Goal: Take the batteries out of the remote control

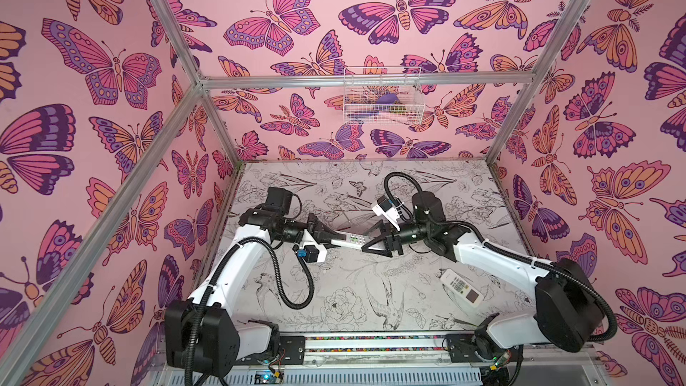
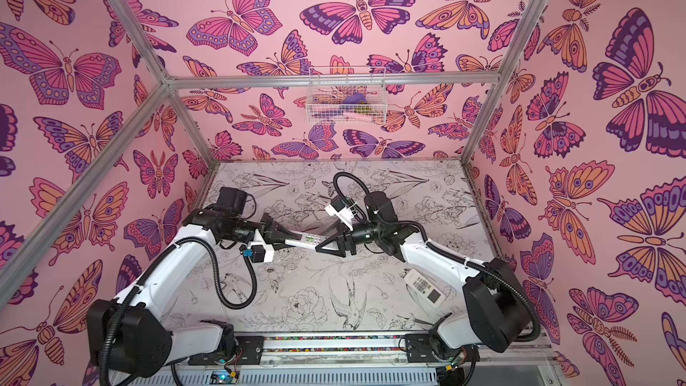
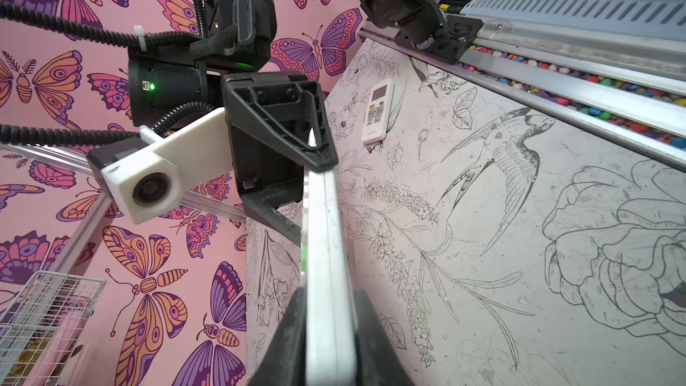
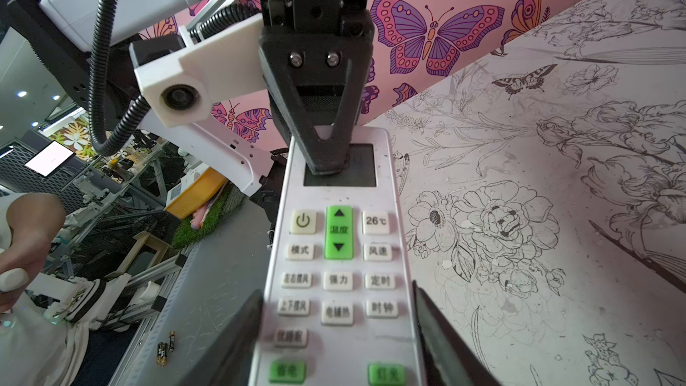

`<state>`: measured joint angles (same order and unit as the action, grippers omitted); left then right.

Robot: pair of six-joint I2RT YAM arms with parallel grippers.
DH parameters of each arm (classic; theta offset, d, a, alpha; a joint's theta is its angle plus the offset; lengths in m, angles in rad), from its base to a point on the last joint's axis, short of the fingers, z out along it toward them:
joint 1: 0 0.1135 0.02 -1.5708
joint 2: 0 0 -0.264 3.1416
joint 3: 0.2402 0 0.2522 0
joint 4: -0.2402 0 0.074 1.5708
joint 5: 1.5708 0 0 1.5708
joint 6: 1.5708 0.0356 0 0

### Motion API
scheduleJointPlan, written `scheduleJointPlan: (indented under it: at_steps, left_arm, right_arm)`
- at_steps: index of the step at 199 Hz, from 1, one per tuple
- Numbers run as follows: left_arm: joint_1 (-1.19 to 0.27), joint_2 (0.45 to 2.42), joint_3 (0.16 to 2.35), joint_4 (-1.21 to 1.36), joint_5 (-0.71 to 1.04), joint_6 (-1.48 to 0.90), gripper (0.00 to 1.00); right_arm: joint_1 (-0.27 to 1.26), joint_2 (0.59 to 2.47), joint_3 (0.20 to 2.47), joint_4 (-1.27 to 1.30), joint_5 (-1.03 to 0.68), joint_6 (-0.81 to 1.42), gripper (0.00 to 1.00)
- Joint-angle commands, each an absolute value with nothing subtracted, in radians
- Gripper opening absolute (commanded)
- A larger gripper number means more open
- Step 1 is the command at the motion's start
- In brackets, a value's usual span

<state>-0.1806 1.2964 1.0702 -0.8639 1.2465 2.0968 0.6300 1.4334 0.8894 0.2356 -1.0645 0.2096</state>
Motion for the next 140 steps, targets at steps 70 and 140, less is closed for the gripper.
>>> scheduleJointPlan:
  at_steps: [70,140]
  left_arm:
    - [-0.142,1.284,1.033,-0.909,1.398,2.539,0.12]
    - [-0.114,1.297,1.086,-0.962,1.378,2.435,0.1]
  right_arm:
    - [0.62,1.314,0.833,0.184,-0.951,0.097,0.66]
    - [0.566,1.067,0.695,0.115,-0.813,0.075,0.76]
